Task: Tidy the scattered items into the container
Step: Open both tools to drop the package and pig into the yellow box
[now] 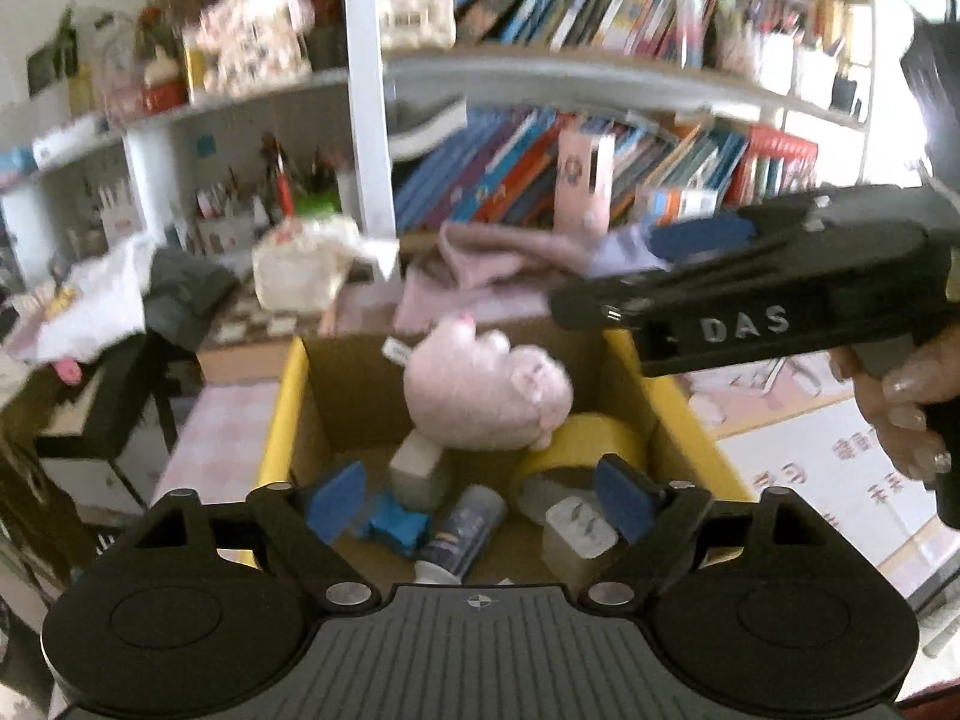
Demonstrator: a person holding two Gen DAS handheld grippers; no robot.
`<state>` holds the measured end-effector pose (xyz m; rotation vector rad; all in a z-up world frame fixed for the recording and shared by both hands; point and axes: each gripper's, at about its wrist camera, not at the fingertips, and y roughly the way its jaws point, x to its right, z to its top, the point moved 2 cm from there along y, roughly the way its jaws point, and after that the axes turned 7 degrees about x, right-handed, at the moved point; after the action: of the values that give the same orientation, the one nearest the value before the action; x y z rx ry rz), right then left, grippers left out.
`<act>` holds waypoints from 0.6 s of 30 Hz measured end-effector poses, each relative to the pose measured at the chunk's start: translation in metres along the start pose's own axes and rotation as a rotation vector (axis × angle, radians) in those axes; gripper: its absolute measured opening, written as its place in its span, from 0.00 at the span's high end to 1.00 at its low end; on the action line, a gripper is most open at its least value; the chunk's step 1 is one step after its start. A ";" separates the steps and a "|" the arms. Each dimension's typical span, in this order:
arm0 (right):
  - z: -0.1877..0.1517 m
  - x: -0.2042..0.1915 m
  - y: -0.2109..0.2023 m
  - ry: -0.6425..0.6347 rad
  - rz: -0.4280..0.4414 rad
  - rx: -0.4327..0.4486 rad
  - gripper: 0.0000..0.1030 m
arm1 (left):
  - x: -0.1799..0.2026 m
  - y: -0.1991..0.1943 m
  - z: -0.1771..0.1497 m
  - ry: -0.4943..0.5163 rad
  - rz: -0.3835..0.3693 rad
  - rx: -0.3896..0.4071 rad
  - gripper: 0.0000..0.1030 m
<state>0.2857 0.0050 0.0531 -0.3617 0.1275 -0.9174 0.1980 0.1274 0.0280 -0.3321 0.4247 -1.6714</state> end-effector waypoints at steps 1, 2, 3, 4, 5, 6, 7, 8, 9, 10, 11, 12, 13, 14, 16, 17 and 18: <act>0.000 0.000 -0.011 0.007 -0.019 0.012 0.24 | 0.001 -0.011 0.001 -0.004 -0.002 0.023 0.12; 0.000 0.000 -0.022 0.012 -0.035 0.022 0.24 | 0.001 -0.022 0.001 -0.008 -0.004 0.044 0.12; 0.000 -0.001 -0.033 0.017 -0.052 0.032 0.24 | 0.001 -0.032 0.001 -0.013 -0.005 0.061 0.12; -0.002 -0.002 -0.045 0.021 -0.070 0.040 0.24 | 0.001 -0.042 0.000 -0.018 -0.004 0.076 0.11; -0.003 -0.004 -0.056 0.023 -0.090 0.046 0.24 | 0.002 -0.052 -0.001 -0.023 -0.002 0.088 0.11; -0.005 -0.006 -0.067 0.025 -0.109 0.053 0.24 | 0.002 -0.060 -0.003 -0.026 -0.002 0.097 0.11; -0.006 -0.007 -0.078 0.029 -0.126 0.061 0.24 | 0.003 -0.068 -0.005 -0.030 -0.002 0.105 0.10; -0.008 -0.009 -0.090 0.034 -0.141 0.068 0.24 | 0.003 -0.076 -0.007 -0.034 -0.001 0.112 0.10; -0.011 -0.011 -0.101 0.041 -0.157 0.075 0.24 | 0.004 -0.084 -0.010 -0.038 -0.001 0.117 0.10; -0.014 -0.014 -0.112 0.047 -0.171 0.081 0.23 | 0.006 -0.091 -0.012 -0.042 -0.001 0.122 0.09; -0.017 -0.016 -0.123 0.053 -0.185 0.087 0.23 | 0.007 -0.097 -0.015 -0.046 -0.003 0.127 0.07; -0.022 -0.018 -0.134 0.059 -0.197 0.090 0.22 | 0.009 -0.104 -0.018 -0.051 -0.006 0.132 0.07; -0.027 -0.021 -0.143 0.063 -0.210 0.087 0.21 | 0.011 -0.109 -0.022 -0.057 -0.012 0.136 0.06; -0.034 -0.023 -0.151 0.069 -0.225 0.079 0.20 | 0.013 -0.114 -0.027 -0.063 -0.018 0.135 0.05; -0.048 -0.028 -0.166 0.079 -0.254 0.048 0.20 | 0.018 -0.119 -0.036 -0.075 -0.031 0.121 0.05; -0.056 -0.030 -0.173 0.084 -0.265 0.030 0.20 | 0.020 -0.121 -0.041 -0.079 -0.037 0.109 0.05; -0.063 -0.032 -0.180 0.089 -0.277 0.011 0.20 | 0.022 -0.122 -0.045 -0.081 -0.040 0.099 0.05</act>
<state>0.1149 -0.0846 0.0574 -0.3328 0.1567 -1.2084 0.0670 0.1232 0.0435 -0.3356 0.2759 -1.7056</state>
